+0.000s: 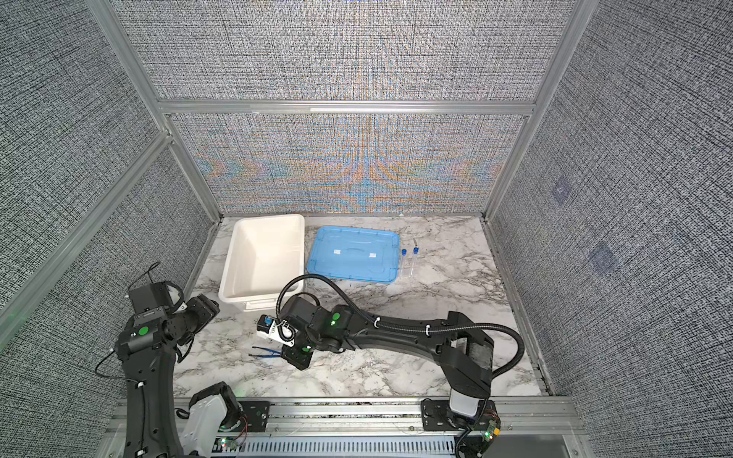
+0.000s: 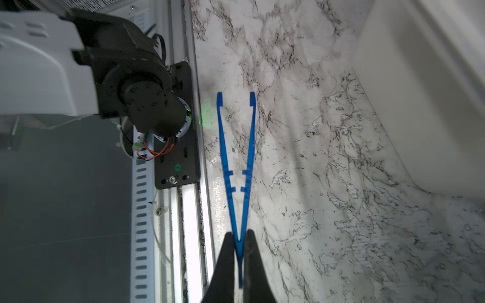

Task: Organize the chemistry lab equipment
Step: 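Close the right gripper on the blue tweezers' joined end, then lift the blue tweezers with the right gripper and carry them over the white bin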

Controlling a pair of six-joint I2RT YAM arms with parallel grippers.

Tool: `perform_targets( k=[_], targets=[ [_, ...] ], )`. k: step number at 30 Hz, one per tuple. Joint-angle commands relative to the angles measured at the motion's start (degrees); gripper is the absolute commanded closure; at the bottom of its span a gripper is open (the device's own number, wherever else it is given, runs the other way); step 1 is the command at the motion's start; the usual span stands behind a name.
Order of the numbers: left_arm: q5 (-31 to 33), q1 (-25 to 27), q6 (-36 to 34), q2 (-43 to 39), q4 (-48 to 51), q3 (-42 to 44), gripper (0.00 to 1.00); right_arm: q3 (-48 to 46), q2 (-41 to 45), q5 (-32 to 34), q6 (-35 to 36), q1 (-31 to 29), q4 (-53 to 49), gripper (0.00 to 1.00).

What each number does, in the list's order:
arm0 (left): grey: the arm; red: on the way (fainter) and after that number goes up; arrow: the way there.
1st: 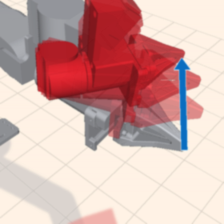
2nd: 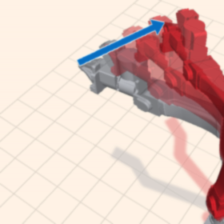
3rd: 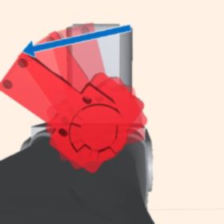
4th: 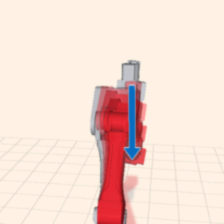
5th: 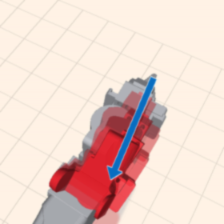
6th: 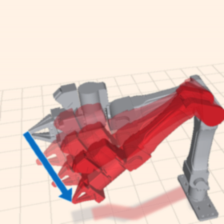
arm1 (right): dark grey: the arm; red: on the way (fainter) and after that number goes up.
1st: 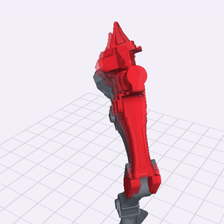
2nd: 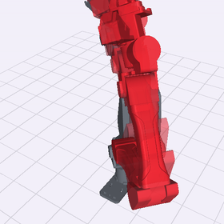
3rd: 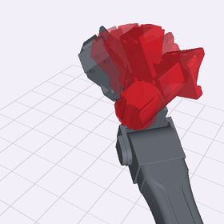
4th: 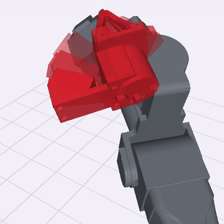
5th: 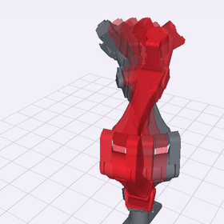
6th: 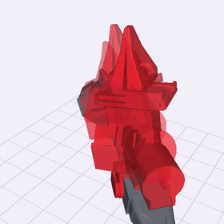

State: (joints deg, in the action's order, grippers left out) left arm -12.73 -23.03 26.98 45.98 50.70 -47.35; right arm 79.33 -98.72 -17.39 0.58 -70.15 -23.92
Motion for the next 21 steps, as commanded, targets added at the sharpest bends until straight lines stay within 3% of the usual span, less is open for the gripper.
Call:
perform_targets(
  k=[1, 4, 8, 14, 21],
  targets=[
    [-1.91, -0.03, -0.99, -0.32, -2.36, -0.07, 0.28, 1.82, 1.58, -3.9, -2.61, 0.81, -3.47, 1.0],
    [-3.17, -0.07, -0.72, 0.57, -2.26, -0.2, 0.28, 4.7, 1.95, -3.22, -2.75, 3.12, -6.99, 1.0],
    [-9.33, -0.04, 0.58, 3.13, -3.52, -0.23, 0.29, 6.38, 2.97, -2.08, -3.0, 6.42, -10.62, 1.0],
    [-9.37, 0.03, 4.98, 7.19, -6.53, -2.15, 0.3, 10.42, 6.7, -4.45, -4.33, 8.1, -16.09, 1.0],
    [-16.53, 0.15, 10.13, 8.89, -14.18, -2.42, 0.37, 13.98, 6.49, 3.74, -5.4, 10.81, -16.99, 1.0]
  ],
)
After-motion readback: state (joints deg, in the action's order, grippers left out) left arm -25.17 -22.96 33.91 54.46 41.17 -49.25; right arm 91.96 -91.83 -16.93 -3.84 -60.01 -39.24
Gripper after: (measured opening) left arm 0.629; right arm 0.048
